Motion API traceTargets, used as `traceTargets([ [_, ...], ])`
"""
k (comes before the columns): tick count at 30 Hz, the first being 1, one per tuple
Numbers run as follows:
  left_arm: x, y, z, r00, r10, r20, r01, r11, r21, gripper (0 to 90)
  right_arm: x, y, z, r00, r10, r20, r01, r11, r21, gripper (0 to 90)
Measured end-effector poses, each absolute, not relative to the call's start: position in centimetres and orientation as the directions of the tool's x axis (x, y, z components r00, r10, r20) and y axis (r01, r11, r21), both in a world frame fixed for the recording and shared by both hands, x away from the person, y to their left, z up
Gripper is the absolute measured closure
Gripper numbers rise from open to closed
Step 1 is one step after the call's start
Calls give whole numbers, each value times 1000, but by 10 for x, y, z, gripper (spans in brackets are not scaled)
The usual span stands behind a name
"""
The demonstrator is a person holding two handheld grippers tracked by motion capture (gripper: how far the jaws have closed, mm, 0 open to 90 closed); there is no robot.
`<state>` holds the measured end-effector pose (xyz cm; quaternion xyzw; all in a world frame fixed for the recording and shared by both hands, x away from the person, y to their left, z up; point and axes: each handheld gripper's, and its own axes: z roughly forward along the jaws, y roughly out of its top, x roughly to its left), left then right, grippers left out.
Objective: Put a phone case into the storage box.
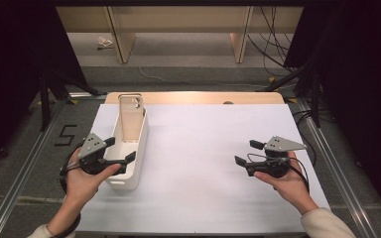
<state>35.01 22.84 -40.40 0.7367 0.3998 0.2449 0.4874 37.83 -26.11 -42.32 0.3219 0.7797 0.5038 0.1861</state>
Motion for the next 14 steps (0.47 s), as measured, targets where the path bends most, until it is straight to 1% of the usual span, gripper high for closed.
traceTargets([
  [5, 340, 224, -412, 569, 822, -26, 348, -212, 913, 113, 378, -261, -423, -722, 691, 38, 315, 279, 907, 175],
  [8, 337, 222, -417, 572, 820, -6, 356, -241, 903, 110, 378, -261, -423, -721, 691, 39, 315, 278, 908, 173],
  [14, 335, 219, -417, 579, 815, -19, 350, -227, 909, 111, 378, -261, -423, -720, 693, 41, 314, 273, 909, 168],
])
